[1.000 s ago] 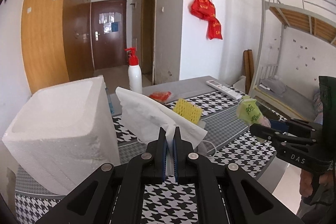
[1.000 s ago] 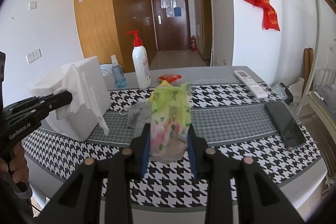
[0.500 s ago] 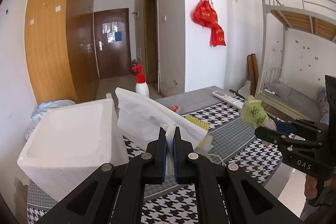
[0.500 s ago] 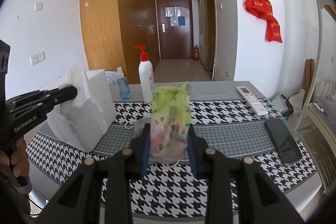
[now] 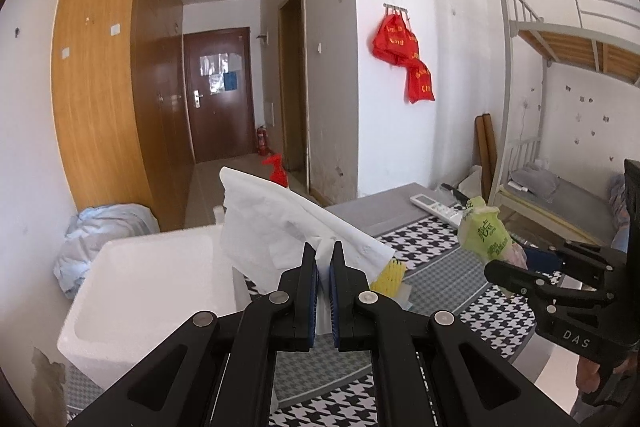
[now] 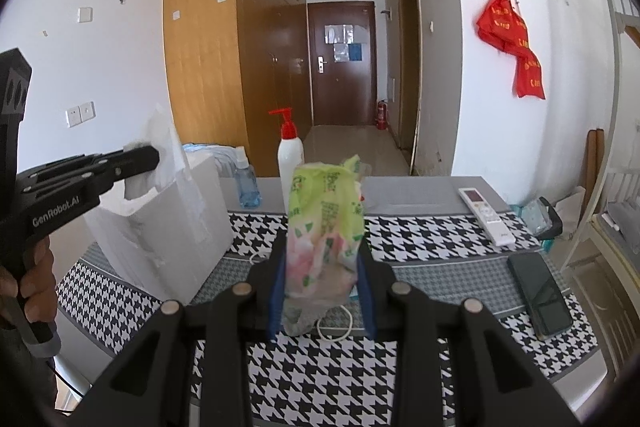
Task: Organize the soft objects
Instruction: 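Carry the white cloth into the foam box and open the left tool while the right tool lifts the packet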
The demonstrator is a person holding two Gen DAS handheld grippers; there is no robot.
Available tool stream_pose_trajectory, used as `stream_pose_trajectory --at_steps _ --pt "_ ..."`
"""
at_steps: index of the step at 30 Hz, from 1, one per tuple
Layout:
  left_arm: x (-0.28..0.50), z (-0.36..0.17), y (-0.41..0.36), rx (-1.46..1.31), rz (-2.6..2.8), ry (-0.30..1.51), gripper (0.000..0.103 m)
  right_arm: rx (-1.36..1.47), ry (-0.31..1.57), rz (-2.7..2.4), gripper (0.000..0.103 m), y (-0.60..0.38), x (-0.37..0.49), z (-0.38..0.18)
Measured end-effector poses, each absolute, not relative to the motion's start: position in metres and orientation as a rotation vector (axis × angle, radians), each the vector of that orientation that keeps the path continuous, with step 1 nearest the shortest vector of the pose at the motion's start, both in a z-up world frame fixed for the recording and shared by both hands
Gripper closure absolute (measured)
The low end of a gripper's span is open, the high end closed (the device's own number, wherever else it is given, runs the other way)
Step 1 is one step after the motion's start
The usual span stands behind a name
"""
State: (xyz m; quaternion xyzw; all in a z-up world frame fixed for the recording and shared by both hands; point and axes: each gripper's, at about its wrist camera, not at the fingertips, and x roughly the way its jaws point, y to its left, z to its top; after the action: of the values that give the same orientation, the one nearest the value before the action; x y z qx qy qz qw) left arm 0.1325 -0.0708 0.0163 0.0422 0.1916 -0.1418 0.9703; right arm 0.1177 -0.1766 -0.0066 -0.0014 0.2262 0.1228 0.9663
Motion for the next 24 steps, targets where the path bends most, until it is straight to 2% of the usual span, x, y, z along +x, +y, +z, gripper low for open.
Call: stream_pose_trajectory --at_steps 24 --pt "0.126 0.052 -0.035 0.048 -0.161 0.29 0.098 -0.008 0.387 0.363 0.067 -0.152 0.126 0.014"
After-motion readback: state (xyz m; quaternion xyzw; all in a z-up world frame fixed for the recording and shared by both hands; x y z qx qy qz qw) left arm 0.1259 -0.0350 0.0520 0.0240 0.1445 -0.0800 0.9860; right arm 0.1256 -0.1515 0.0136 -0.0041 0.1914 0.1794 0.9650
